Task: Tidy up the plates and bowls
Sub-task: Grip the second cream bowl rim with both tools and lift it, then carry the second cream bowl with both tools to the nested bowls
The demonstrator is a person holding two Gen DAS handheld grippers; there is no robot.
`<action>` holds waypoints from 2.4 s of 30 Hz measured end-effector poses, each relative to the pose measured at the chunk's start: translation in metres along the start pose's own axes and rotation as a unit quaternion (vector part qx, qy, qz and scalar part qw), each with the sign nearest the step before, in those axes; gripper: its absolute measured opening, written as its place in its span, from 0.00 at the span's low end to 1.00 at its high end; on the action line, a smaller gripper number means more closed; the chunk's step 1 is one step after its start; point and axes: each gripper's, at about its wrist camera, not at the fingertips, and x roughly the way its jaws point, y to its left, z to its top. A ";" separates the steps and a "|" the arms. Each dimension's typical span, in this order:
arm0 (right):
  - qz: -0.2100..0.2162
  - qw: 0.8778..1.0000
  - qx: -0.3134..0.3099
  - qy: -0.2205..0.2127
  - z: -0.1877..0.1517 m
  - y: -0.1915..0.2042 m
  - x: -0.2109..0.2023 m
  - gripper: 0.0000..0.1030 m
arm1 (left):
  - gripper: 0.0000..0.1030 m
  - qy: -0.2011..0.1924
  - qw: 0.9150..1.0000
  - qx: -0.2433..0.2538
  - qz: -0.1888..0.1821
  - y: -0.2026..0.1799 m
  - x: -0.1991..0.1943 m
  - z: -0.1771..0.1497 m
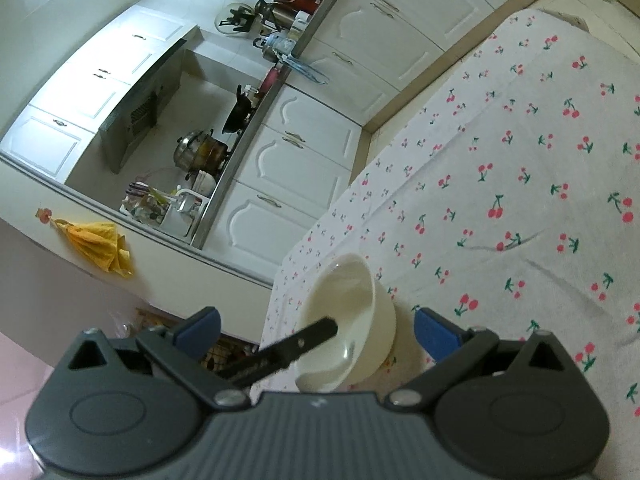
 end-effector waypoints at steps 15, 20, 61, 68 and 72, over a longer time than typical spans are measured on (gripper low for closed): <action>0.027 0.999 0.041 -0.002 -0.002 -0.012 0.003 0.99 | 0.23 0.002 1.000 0.019 -0.023 -0.022 0.004 -0.010; 0.033 0.999 0.042 -0.007 -0.002 -0.012 0.002 1.00 | 0.19 0.002 1.000 0.019 -0.021 -0.026 -0.001 -0.016; 0.168 0.983 -0.059 0.054 -0.023 0.055 -0.030 1.00 | 0.16 -0.076 0.996 -0.041 -0.039 0.002 -0.130 -0.058; 0.194 0.978 -0.057 0.057 -0.036 0.067 -0.043 1.00 | 0.18 -0.086 0.994 -0.046 -0.052 0.003 -0.149 -0.071; 0.204 0.976 -0.052 0.056 -0.045 0.071 -0.051 1.00 | 0.18 -0.087 0.993 -0.054 -0.061 0.004 -0.154 -0.078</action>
